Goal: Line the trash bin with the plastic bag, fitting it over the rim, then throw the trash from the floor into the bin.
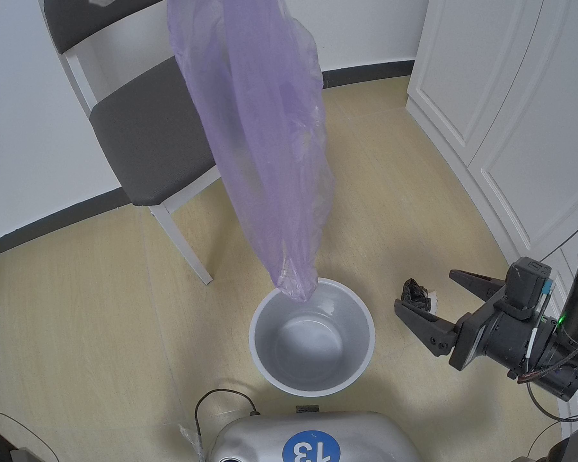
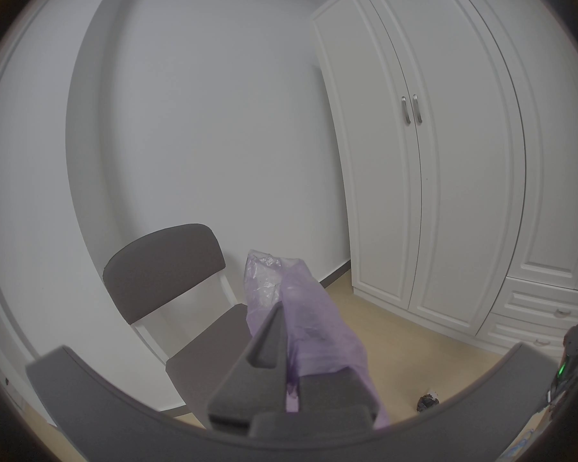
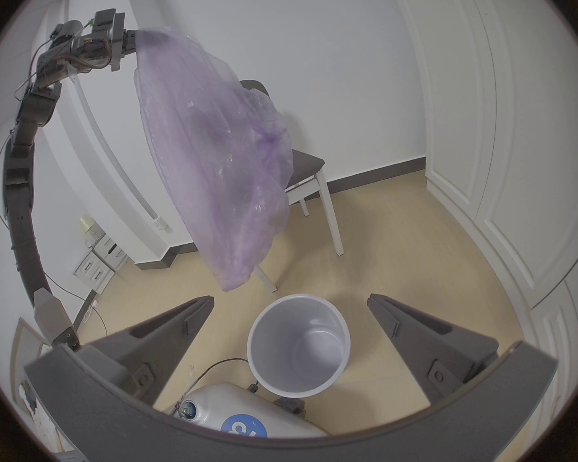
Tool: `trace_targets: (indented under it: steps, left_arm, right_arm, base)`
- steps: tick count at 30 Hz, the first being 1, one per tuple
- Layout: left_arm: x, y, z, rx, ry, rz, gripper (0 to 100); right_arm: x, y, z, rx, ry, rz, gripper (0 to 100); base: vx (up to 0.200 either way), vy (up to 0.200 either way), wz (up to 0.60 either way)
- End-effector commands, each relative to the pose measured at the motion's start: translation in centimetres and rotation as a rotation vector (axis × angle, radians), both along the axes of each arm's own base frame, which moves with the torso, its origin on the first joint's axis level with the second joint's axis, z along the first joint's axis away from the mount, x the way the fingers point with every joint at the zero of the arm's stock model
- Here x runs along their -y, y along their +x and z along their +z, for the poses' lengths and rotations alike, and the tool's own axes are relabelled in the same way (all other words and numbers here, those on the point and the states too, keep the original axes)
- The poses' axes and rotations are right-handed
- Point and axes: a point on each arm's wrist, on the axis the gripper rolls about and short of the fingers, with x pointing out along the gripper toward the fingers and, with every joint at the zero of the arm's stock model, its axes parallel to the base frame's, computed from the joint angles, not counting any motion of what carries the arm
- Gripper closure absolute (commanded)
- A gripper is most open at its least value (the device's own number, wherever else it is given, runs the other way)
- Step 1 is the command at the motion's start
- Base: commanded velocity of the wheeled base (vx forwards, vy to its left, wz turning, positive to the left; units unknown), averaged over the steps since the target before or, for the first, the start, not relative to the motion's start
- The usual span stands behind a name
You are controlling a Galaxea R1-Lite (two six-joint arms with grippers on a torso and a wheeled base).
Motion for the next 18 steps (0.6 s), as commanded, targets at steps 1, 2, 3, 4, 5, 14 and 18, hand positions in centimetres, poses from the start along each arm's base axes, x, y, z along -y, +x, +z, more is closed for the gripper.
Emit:
trace_targets:
  steps: [1, 2, 3, 4, 5, 14, 18]
  left_arm:
    - [-0.1, 0.5, -0.6, -0.010, 0.015, 0.018, 100]
    - [-0.3, 0.6, -0.8, -0.014, 0.017, 0.023, 100]
    - [-0.3, 0.6, -0.8, -0.014, 0.018, 0.023, 100]
    - [-0.3, 0.6, -1.1, -0.019, 0.023, 0.024, 100]
    - [-0.4, 0.9, -1.5, -0.025, 0.031, 0.035, 100]
    - [-1.2, 1.8, -3.6, -0.040, 0.052, 0.074, 100]
    - [-1.3, 2.2, -4.1, -0.048, 0.061, 0.092, 100]
  right_arm:
    - [0.0, -0.1, -0.3, -0.010, -0.009, 0.001, 0]
    - [0.1, -0.1, -0.4, -0.011, -0.009, 0.001, 0]
    - [0.1, -0.1, -0.4, -0.012, -0.010, -0.001, 0]
    - [0.2, -0.2, -0.6, -0.017, -0.014, -0.001, 0]
    - [0.3, -0.3, -0.8, -0.022, -0.019, 0.001, 0]
    - [0.7, -0.7, -1.6, -0.044, -0.037, -0.006, 0]
    - [0.7, -0.5, -1.8, -0.044, -0.050, -0.053, 0]
  base:
    - [0.000, 0.000, 0.00]
    - [0.000, 0.000, 0.00]
    - [0.000, 0.000, 0.00]
    - [0.000, 0.000, 0.00]
    - [0.000, 0.000, 0.00]
    - [0.000, 0.000, 0.00]
    - [0.000, 0.000, 0.00]
